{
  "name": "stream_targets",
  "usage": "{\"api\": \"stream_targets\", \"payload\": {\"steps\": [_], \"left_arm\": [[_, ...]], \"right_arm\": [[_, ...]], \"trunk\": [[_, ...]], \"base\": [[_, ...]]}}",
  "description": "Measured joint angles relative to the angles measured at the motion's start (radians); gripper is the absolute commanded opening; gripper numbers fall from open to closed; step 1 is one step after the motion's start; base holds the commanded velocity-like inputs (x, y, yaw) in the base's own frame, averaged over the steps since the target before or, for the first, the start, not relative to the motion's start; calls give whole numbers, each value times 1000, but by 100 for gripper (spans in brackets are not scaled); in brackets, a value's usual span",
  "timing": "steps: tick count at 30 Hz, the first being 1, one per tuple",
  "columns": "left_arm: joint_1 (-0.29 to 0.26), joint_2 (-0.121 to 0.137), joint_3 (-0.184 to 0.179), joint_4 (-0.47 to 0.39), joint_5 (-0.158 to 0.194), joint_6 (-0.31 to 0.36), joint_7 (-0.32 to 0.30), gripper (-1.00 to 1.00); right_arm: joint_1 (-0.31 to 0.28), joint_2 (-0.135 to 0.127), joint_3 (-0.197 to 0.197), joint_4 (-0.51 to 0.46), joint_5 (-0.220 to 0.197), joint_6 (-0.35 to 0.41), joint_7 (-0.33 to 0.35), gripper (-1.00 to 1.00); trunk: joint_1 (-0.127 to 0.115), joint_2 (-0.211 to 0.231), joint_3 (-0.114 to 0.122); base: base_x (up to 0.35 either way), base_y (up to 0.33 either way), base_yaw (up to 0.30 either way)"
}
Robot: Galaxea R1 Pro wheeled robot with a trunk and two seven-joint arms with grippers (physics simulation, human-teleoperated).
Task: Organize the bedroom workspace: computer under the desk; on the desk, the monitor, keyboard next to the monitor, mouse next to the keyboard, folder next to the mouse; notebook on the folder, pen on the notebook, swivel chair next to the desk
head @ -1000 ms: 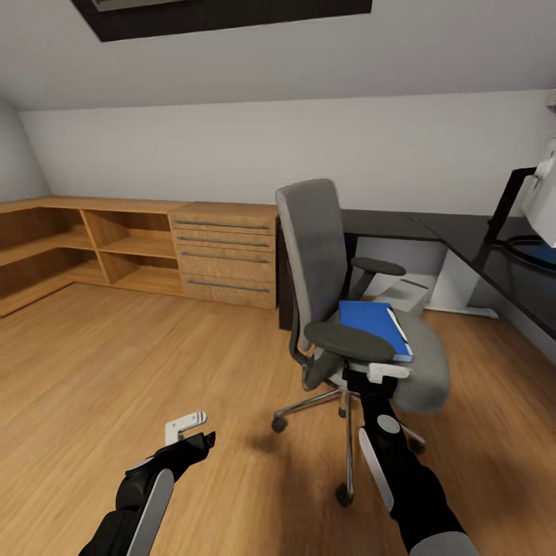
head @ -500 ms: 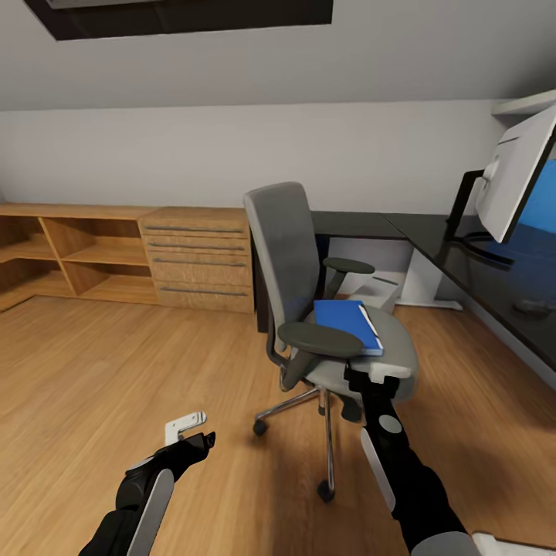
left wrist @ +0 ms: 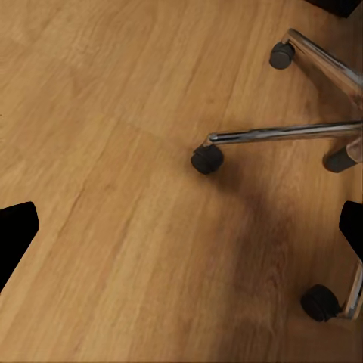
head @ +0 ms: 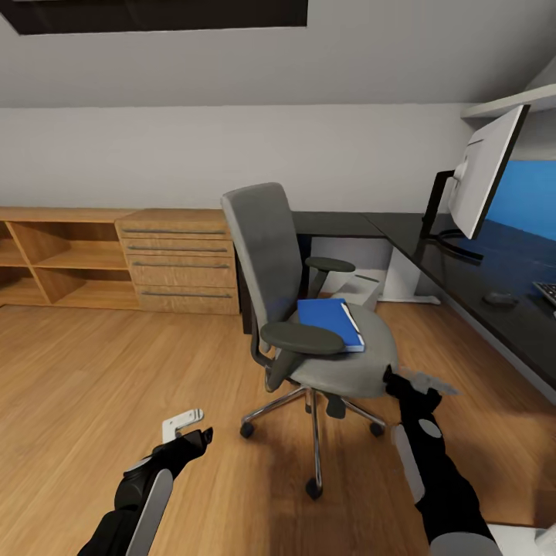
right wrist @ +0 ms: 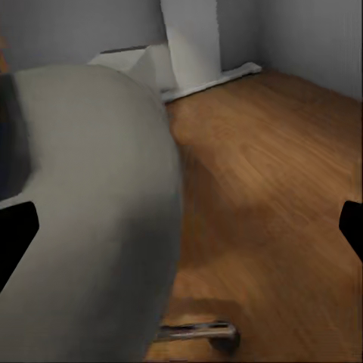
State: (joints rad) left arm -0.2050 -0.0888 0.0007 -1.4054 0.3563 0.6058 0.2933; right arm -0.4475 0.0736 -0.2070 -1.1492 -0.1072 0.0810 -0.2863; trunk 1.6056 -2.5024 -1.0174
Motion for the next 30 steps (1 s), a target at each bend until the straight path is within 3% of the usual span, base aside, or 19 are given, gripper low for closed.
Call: {"api": "stream_targets", "payload": {"steps": [1, 4, 6, 7, 13, 18, 23, 24, 26, 27, 30], "left_arm": [[0, 0, 0, 0, 1, -7, 0, 100], [0, 0, 0, 0, 1, -10, 0, 100], [0, 0, 0, 0, 1, -11, -1, 100], [0, 0, 0, 1, 1, -12, -1, 100], [0, 0, 0, 2, 1, -13, -3, 100], [0, 0, 1, 2, 0, -14, -2, 100], [0, 0, 0, 2, 0, -14, -1, 100], [0, 0, 0, 2, 0, -14, -1, 100], [0, 0, -1, 2, 0, -14, 0, 100], [0, 0, -1, 2, 0, -14, 0, 100], [0, 0, -1, 2, 0, -13, 0, 100]], "right_arm": [[0, -7, -43, -1, -79, 2, 1, 100], [0, -31, -64, 0, -151, 6, 2, 100], [0, -61, -70, 3, -222, 8, 2, 100], [0, -79, -72, -6, -293, 5, 2, 100], [0, -82, -71, -47, -324, 8, 2, 100], [-5, -92, -70, 45, -330, 13, 21, 100], [-11, -109, -71, 117, -329, 28, 105, 100], [-35, -146, -73, 196, -326, 33, 200, 100], [-99, -191, -74, 307, -329, 34, 287, 100], [-148, -217, -75, 389, -333, 31, 316, 100], [-212, -257, -79, 509, -358, 21, 340, 100]], "trunk": [[0, 0, 0], [0, 0, 0], [0, 0, 0], [0, 0, 0], [-1, 0, 0], [-1, 0, 0], [0, 0, 0], [0, 0, 0], [0, 0, 0], [0, 0, 0], [0, 0, 0]], "base": [[0, 0, -2], [0, 0, -1], [5, 0, 0], [30, 0, 0], [230, 0, 0], [288, 0, 0], [111, 0, 0], [17, 0, 0], [6, 0, 0], [3, 0, 0], [1, 0, 0]]}}
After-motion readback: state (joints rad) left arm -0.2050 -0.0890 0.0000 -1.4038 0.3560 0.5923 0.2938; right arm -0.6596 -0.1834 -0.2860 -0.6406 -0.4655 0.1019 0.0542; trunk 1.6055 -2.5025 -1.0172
